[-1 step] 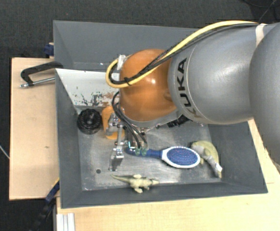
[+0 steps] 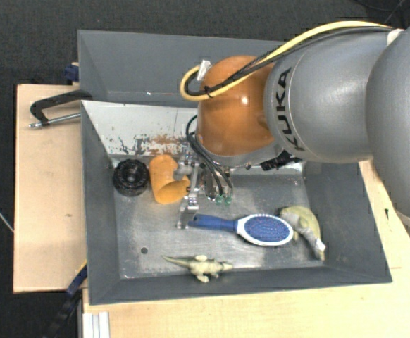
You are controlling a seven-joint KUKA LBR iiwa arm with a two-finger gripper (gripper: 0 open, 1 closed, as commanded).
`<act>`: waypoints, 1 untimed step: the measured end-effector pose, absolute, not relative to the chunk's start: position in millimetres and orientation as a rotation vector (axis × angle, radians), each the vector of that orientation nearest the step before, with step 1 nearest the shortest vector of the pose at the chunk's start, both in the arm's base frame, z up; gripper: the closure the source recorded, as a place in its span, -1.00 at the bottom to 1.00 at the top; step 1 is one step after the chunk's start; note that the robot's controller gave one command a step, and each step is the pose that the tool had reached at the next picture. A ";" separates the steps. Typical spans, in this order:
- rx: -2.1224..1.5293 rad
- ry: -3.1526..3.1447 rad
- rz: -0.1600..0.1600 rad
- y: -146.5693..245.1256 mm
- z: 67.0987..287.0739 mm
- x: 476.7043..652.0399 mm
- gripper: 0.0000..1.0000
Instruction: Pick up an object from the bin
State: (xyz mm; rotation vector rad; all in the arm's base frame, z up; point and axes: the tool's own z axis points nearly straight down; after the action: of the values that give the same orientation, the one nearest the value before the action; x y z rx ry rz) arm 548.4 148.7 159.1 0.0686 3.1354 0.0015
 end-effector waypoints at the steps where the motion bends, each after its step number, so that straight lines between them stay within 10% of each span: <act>1: -0.010 3.139 0.003 161.8 185.7 503.6 -1.00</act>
Offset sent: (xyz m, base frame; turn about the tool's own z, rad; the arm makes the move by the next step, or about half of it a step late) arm -0.0440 0.0112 0.0243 -0.0464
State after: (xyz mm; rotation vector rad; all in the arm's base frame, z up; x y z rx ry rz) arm 503.6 161.8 185.7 -0.0102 3.1392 0.0034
